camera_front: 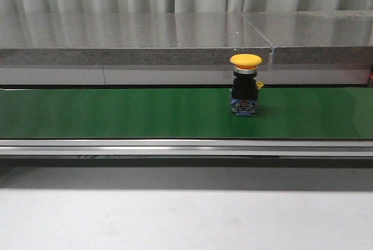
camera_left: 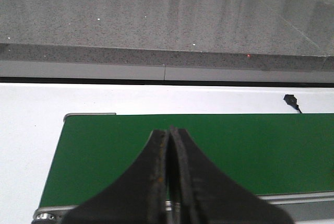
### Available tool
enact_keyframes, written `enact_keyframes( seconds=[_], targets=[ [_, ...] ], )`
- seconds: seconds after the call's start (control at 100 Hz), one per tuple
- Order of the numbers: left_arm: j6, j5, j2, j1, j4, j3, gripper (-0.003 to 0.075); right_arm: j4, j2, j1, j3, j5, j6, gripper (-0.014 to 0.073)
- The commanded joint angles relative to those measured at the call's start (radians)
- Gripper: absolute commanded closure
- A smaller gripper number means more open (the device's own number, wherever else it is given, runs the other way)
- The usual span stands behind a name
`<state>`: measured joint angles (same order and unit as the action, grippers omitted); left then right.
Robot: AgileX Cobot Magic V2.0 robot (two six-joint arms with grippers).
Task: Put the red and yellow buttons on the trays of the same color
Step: 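Carry the red button into the red tray and open the right gripper, then lower the right gripper onto the yellow button on the belt, grasp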
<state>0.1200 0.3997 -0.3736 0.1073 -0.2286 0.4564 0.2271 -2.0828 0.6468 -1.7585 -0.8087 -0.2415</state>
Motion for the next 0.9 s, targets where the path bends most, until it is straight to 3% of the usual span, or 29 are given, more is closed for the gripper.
enact_keyframes(
  seconds=[0.0, 0.45, 0.65, 0.89],
  targets=[
    [0.003, -0.073, -0.005, 0.007, -0.007, 0.028, 0.0739, 0.028, 0.079, 0.007, -0.054, -0.005, -0.017, 0.0053],
    [0.003, -0.073, -0.005, 0.007, -0.007, 0.028, 0.0739, 0.239, 0.359, -0.007, 0.003, -0.157, -0.202, 0.0053],
    [0.003, -0.073, -0.005, 0.007, -0.007, 0.028, 0.0739, 0.245, 0.553, -0.058, 0.222, -0.097, -0.245, 0.0053],
    [0.003, -0.073, -0.005, 0.007, -0.007, 0.028, 0.0739, 0.245, 0.762, -0.191, 0.515, -0.072, -0.254, 0.0053]
  ],
)
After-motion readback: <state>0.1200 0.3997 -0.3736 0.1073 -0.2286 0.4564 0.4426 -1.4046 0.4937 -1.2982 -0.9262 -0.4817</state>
